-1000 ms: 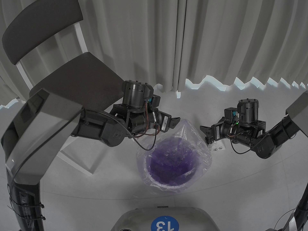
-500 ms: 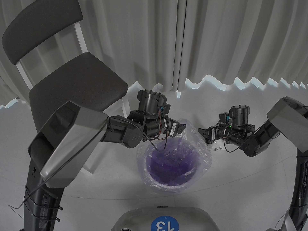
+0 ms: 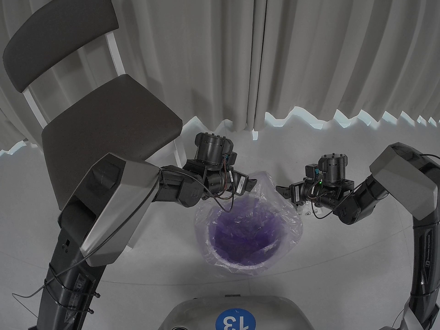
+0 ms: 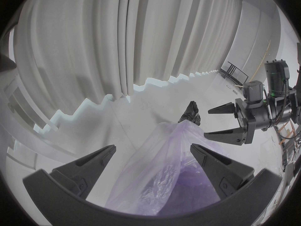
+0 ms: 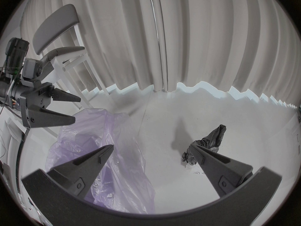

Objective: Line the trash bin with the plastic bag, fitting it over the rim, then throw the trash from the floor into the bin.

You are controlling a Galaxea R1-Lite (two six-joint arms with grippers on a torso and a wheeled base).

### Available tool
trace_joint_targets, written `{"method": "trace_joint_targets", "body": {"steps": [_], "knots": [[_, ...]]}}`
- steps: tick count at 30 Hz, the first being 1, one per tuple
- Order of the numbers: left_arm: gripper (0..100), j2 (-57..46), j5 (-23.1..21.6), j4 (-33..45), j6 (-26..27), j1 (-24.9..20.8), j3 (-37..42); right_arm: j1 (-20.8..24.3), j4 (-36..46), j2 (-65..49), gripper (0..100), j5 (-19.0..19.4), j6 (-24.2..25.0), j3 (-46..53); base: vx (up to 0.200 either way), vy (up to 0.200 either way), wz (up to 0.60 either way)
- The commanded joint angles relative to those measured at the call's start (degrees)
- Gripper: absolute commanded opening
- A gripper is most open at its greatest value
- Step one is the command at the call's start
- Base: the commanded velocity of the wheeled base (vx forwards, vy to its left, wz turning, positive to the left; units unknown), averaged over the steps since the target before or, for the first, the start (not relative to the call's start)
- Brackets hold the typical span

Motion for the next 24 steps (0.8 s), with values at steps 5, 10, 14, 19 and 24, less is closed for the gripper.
{"method": "trace_joint_targets", "body": {"steps": [5,10,14,19,24], "knots": [[100,1.1,0.78,-0.22,-0.09,0.95,0.25,-0.04,-0.2,-0.44,100,0.01,-0.09,-0.48,0.0,0.0,0.0],[100,1.89,0.87,-0.3,-0.01,1.48,0.16,1.02,-0.03,-3.26,100,0.01,-0.09,0.75,0.0,0.0,0.0],[100,2.42,0.87,-0.48,-0.09,1.48,0.07,2.6,-0.12,-2.73,100,0.01,-0.09,2.42,0.0,0.0,0.0],[100,2.51,1.04,-0.39,-0.01,1.57,-0.19,3.22,-0.2,0.0,100,-0.08,-0.09,2.77,0.0,0.0,0.0],[100,2.51,1.48,0.05,0.43,3.15,-0.55,1.63,-0.03,0.79,100,0.01,-0.62,2.24,0.0,0.0,0.0]]}}
